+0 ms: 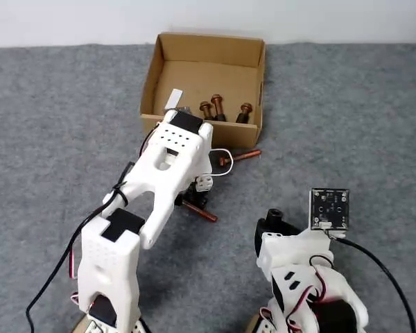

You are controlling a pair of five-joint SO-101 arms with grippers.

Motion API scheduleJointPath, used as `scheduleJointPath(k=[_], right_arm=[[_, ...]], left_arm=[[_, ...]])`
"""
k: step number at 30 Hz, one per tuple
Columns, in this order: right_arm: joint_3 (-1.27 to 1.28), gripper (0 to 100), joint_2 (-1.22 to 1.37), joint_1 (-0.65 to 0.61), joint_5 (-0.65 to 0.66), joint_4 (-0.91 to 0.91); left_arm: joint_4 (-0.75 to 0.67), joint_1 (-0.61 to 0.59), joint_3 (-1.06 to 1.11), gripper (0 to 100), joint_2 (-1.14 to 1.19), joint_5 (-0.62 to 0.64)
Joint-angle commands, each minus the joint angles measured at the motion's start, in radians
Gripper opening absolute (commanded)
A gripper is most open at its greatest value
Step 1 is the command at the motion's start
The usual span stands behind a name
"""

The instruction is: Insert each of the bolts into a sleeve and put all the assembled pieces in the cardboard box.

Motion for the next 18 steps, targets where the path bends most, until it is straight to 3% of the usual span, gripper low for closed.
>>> scheduleJointPath(k=[1,18], right_arm=[[-0.008,0.7,0.019,-0.005,0.012,-0.022],[-0.006,0.7,0.019,-0.010,0.012,-0.022]], left_arm=[[0.011,-0.005,-0.031,12,-0.009,0.008],[-0.031,-0.075,-0.053,12,0.141,0.005]])
